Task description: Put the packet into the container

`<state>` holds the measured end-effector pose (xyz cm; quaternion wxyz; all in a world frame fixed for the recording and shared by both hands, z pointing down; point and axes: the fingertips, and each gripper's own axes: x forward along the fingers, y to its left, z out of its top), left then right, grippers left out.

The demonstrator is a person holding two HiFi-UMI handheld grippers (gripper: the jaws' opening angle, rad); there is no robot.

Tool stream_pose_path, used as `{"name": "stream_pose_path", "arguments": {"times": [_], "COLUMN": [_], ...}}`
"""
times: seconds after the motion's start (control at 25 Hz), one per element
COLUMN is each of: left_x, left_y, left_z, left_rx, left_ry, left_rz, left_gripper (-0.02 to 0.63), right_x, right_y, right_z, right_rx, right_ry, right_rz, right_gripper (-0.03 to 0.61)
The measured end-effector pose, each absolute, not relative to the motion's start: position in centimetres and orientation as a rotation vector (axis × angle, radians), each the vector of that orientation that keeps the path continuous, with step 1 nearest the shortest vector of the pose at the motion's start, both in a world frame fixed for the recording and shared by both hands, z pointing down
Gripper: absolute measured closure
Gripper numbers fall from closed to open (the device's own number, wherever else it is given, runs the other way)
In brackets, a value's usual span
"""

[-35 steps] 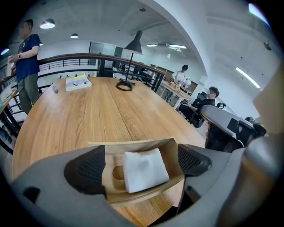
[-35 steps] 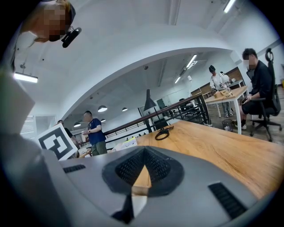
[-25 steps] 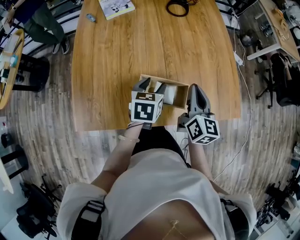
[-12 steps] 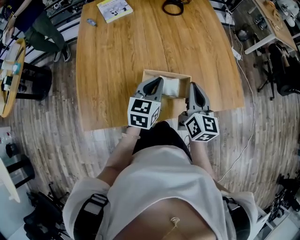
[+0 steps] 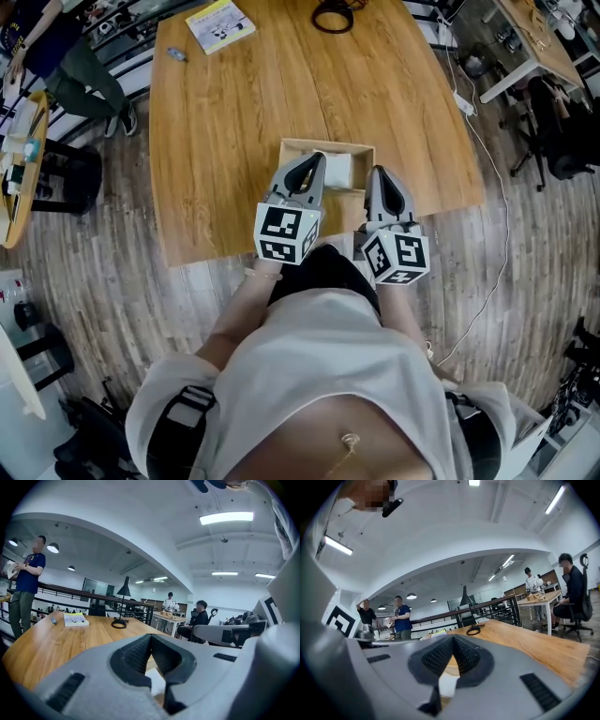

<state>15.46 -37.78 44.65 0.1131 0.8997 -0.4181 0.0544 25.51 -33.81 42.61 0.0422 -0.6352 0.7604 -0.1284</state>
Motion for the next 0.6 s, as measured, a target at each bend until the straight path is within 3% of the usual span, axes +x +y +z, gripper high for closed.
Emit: {"name": "stream_pose_path", "arguments": {"times": [0.6], "left_x": [16.33], "left_y": [-37.42], "left_z": [44.99], "left_rx": [2.641], "left_ry": [-1.179], "left_rz": [0.173], "left_gripper": [0.604], "right_x": [25.40], "right_y": [-33.85], "right_z": [42.09], "right_rx": [-1.955], "right_ry": [2.310], "right_rz": [-0.370], "right_gripper": [0.568]}}
